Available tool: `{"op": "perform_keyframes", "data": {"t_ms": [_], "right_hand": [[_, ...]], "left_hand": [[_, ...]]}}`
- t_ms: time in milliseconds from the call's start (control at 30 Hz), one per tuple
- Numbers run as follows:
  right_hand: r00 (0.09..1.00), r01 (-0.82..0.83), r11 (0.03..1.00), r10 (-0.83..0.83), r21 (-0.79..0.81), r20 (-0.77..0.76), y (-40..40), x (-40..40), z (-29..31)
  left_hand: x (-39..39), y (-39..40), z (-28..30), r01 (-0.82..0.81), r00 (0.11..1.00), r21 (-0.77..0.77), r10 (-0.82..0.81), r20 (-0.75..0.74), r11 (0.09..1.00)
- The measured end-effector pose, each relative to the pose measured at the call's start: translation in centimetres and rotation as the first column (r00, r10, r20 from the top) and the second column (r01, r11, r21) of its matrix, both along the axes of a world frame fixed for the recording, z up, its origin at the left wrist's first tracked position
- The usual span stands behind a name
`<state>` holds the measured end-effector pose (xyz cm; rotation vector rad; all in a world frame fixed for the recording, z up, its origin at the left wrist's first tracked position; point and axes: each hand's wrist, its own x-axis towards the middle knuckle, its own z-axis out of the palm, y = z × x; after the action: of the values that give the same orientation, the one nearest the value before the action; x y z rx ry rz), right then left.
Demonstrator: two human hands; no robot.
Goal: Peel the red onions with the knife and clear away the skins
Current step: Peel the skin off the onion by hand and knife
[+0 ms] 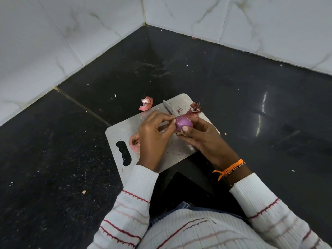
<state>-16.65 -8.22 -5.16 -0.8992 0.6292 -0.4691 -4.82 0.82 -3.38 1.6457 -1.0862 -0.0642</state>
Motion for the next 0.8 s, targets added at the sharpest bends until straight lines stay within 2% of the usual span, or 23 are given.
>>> {"op": "perform_keyframes", "data": {"t_ms": [200,300,433,533,600,700,800], "right_hand": [[0.994,0.005,0.995,-0.016,0.102,0.106,-0.1,-0.1,0.2],[0.994,0.002,0.996,-0.011,0.090,0.106,-0.1,0.0,0.5],[0.996,0.032,0.998,-0.037,0.061,0.086,0.1,0.1,0.2],[0.996,0.053,0.998,-0.054,0.022,0.073,0.1,0.1,0.1],[0.997,0.064,0.998,-0.063,-0.012,0.051,0.2,0.2,0.1],[0.997,0.072,0.995,-0.072,-0.063,0.005,0.2,0.1,0.1],[0.997,0.077,0.994,-0.079,-0.078,-0.021,0.2,0.2,0.1]], "left_hand": [[0.3,-0.2,-0.6,-0.103,0.968,0.028,0.107,-0.227,0.994],[0.3,-0.2,-0.4,-0.135,0.938,0.067,0.149,-0.313,0.989],[-0.4,-0.2,0.6,-0.077,0.942,0.039,0.085,-0.324,0.996],[-1.1,-0.3,0.7,-0.030,0.970,0.075,0.047,-0.240,0.997],[-1.2,-0.5,0.4,-0.041,0.984,0.065,0.052,-0.171,0.997],[-1.3,-0.5,0.2,-0.071,0.983,0.019,0.073,-0.167,0.997],[-1.3,-0.7,0.1,-0.082,0.989,0.049,0.087,-0.117,0.995]]}}
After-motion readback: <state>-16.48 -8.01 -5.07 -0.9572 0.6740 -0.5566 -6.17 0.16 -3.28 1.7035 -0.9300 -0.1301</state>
